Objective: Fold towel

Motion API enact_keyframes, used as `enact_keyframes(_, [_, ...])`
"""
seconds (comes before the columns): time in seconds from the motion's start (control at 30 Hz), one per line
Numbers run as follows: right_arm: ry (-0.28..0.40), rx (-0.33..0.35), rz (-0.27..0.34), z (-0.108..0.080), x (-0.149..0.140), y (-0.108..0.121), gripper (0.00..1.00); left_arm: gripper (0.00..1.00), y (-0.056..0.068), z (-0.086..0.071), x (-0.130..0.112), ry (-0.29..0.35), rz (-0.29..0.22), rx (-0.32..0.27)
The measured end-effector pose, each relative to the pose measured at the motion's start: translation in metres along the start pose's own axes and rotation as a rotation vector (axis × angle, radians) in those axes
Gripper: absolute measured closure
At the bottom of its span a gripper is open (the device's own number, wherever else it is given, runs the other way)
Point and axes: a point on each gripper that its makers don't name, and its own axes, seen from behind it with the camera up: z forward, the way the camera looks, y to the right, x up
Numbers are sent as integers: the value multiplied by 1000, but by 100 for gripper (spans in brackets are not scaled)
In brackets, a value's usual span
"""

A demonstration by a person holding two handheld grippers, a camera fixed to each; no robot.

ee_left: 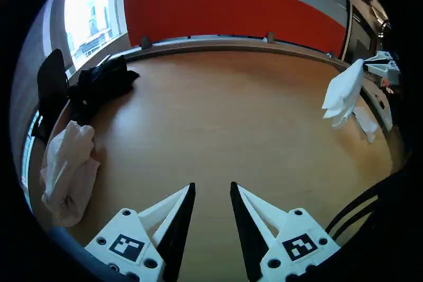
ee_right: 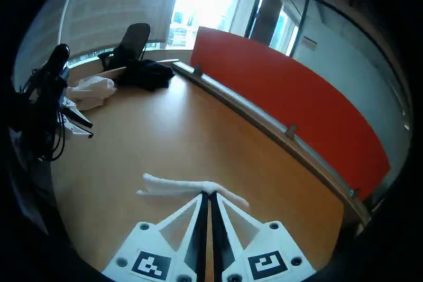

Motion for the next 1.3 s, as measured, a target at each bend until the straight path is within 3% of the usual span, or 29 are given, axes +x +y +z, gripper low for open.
enact_keyframes(0.67, [-54, -89, 81, -22, -39, 79, 96, 52, 3, 6, 5, -3, 15, 3])
enact_keyframes(1.3, [-119, -169, 107, -39, -77, 151, 96, 52, 4, 8, 8, -11, 29, 11])
